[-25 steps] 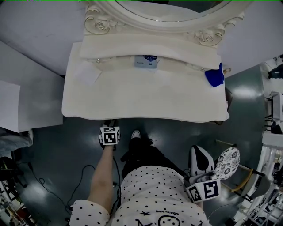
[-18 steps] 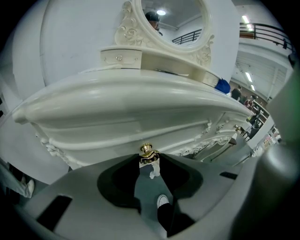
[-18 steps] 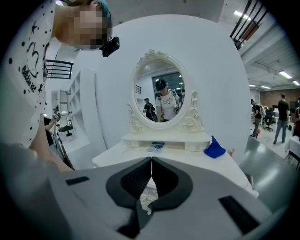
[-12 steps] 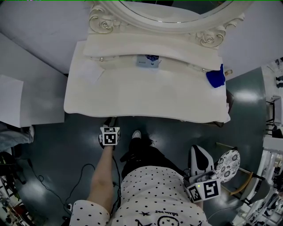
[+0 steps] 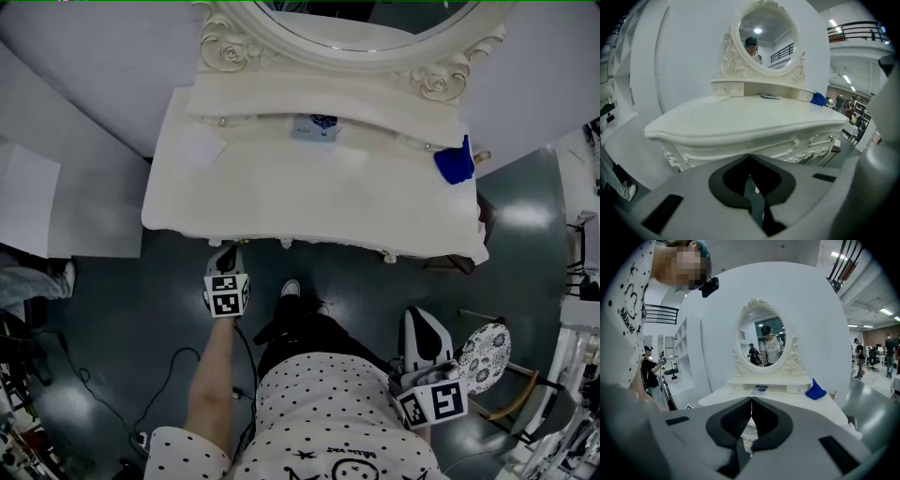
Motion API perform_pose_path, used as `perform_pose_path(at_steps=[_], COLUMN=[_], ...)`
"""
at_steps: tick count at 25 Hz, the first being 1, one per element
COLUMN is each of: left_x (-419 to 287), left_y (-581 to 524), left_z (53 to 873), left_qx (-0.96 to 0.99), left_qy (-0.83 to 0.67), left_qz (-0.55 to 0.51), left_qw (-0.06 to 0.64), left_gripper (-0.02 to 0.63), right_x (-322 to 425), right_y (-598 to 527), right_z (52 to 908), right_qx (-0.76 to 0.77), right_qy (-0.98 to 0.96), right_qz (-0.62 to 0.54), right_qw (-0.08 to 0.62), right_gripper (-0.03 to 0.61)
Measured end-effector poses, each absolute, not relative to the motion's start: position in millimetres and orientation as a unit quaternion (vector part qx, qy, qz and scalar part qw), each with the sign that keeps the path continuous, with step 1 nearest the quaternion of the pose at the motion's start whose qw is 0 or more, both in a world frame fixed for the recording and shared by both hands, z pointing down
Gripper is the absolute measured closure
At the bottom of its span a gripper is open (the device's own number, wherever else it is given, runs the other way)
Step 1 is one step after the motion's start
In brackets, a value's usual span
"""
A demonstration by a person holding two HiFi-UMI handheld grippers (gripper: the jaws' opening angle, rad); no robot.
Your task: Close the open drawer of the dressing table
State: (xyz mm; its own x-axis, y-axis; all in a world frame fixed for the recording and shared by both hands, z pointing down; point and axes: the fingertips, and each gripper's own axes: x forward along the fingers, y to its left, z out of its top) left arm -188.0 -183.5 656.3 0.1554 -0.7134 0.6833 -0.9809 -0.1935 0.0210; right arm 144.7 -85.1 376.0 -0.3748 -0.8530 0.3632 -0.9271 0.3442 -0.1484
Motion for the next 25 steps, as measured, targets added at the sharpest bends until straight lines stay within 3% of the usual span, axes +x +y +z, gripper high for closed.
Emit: perform_pose_path(at_steps=[15, 25], left_x=[-135, -93], left_y=[-132, -72], left_z=[480, 336], left_qx=[0.758, 0.778], left_qy=[-0.618, -0.626], left_qz=[0.153, 0.051], left_qw=[0.145, 0.035], left_gripper=[0.603, 0.603], right_x=[163, 167], right_y=[-36, -25], right_z=[369, 360], right_qx=[0.525, 0.505], right_qy=[-0.836, -0.852], right_qz=[0.14, 0.125], right_qw=[0.075, 0.05], right_gripper=[0.569, 0.569])
